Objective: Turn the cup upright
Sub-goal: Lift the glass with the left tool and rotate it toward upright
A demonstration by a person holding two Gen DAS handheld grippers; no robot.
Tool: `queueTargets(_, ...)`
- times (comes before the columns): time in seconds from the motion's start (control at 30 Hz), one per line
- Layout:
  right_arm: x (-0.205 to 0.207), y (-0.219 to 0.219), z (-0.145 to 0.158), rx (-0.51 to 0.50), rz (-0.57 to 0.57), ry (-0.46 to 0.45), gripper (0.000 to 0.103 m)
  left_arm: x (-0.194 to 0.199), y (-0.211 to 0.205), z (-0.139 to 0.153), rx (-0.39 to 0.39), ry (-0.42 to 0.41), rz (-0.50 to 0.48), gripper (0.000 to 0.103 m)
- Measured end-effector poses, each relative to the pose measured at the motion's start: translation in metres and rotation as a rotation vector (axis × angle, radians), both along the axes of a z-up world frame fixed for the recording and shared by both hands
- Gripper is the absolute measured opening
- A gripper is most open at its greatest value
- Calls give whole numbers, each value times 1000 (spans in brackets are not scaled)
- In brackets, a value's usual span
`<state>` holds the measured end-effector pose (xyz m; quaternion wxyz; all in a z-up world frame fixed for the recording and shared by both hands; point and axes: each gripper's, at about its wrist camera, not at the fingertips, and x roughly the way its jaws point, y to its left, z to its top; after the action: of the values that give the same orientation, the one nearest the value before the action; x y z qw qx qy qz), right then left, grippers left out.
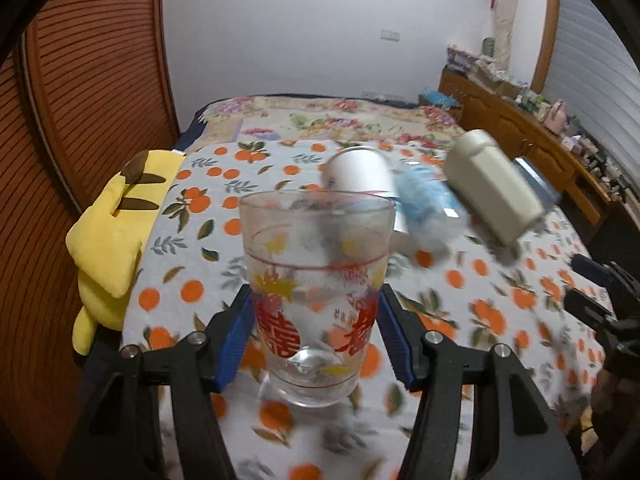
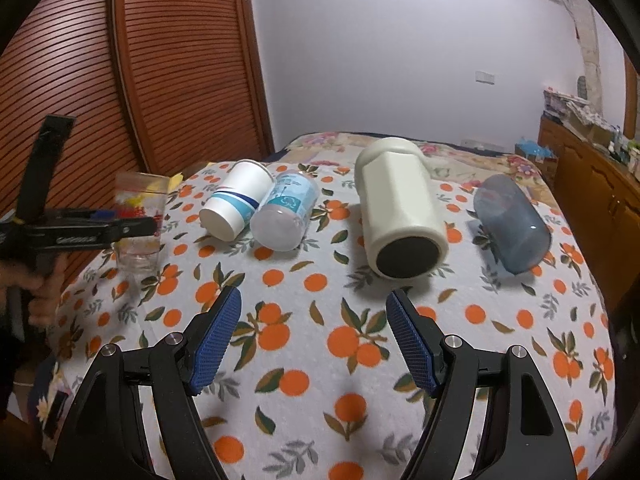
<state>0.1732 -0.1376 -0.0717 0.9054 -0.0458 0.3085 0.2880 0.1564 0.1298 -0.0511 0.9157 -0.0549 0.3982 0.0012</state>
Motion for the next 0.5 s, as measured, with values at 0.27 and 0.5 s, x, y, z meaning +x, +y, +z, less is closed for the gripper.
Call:
queueTargets(0.27, -17, -27, 6, 11, -49, -14, 77, -35, -51, 19, -76, -10, -112, 58)
queueTargets(0.5, -24, -64, 4, 24, -115, 1, 77, -43, -111, 9, -150, 64, -250, 58)
